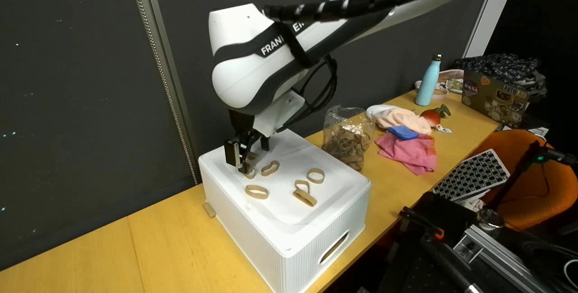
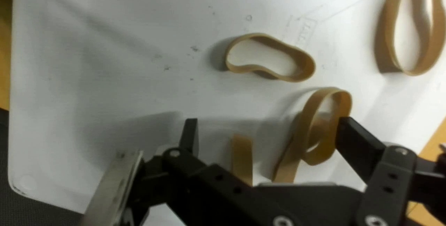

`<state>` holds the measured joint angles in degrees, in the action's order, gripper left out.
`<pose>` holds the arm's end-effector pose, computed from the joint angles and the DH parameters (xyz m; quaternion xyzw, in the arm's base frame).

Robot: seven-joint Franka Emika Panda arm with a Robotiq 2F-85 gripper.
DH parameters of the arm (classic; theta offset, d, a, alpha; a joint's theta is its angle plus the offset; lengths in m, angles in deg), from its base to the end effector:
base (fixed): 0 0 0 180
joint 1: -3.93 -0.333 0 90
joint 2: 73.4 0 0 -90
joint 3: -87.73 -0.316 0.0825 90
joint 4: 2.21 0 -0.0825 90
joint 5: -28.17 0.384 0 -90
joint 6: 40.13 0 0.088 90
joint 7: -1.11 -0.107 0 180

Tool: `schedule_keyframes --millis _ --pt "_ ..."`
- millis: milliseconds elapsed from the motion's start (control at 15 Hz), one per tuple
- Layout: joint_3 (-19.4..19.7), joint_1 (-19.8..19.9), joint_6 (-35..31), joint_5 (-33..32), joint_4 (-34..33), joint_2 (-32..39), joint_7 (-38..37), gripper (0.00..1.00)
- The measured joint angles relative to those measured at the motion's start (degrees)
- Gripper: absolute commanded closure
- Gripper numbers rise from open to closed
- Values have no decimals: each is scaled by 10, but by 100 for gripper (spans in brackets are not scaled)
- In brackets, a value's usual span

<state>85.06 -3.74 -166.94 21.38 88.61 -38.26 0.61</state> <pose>0.6885 0.1171 0.2800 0.9926 0.1163 0.0112 0.0334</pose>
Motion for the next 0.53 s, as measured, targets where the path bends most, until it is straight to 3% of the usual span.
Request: schedule_keyframes --millis 333,467,533 --pt "0 -2 0 0 -30 22 12 0" --pt "0 -3 0 -1 -41 27 15 26" --pt "0 -4 1 -1 -45 29 17 32"
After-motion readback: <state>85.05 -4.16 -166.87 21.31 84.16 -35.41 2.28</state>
